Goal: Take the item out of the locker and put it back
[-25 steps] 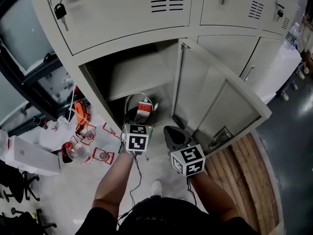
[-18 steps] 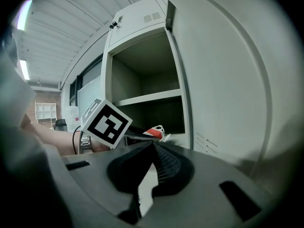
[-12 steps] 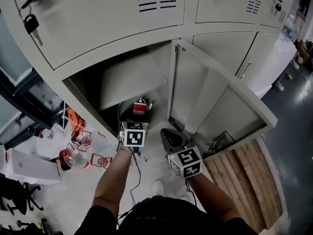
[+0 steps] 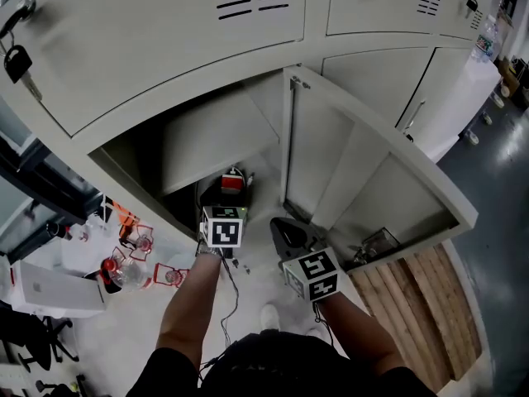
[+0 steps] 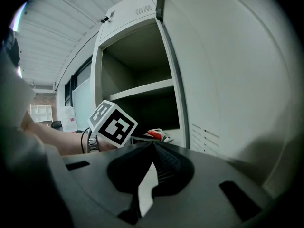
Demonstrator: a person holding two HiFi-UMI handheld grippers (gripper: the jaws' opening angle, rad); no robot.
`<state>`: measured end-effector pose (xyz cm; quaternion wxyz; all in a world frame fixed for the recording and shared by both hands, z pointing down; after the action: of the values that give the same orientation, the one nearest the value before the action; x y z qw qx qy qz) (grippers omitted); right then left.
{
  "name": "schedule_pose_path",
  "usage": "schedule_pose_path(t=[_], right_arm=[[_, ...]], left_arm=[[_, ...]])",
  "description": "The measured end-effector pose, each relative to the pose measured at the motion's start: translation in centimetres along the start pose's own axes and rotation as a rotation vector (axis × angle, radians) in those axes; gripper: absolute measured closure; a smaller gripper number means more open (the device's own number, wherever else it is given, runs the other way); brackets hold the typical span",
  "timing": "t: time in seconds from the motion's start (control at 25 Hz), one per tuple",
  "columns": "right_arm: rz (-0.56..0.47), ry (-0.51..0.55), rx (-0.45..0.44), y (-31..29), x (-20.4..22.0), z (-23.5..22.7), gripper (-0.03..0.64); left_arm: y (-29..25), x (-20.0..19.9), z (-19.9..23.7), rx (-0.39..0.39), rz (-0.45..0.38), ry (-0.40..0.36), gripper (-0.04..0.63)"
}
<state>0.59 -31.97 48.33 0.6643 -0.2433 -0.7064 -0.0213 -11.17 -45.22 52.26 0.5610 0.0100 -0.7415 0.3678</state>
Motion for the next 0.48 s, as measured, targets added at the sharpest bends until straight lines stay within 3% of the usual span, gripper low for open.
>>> schedule_pose_path(t=[0.2,0.48], right_arm=[[0.001,-0.013,-0.009,-0.38,0.14,0.08,0.62],[-0.001,-0.019,-0.014,-0.35,0.15,0.01,0.62]], left_arm=[[-0.62,0.45,-0.46,-0.015,0.047,-0.066,0.327],[-0.7,0.42,-0.48,-0.019,0.051,-0.072,0.325]])
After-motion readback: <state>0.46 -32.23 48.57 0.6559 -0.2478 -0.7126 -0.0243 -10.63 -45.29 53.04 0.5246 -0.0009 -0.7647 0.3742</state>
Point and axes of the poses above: the fingertips, and each gripper's own axes: y backward along the fingers, z to its left, x out of its underside, the point moved 5 cm from there along y, backward along the fingers, and after that the axes turned 5 degrees about x, right-handed, at the moved point
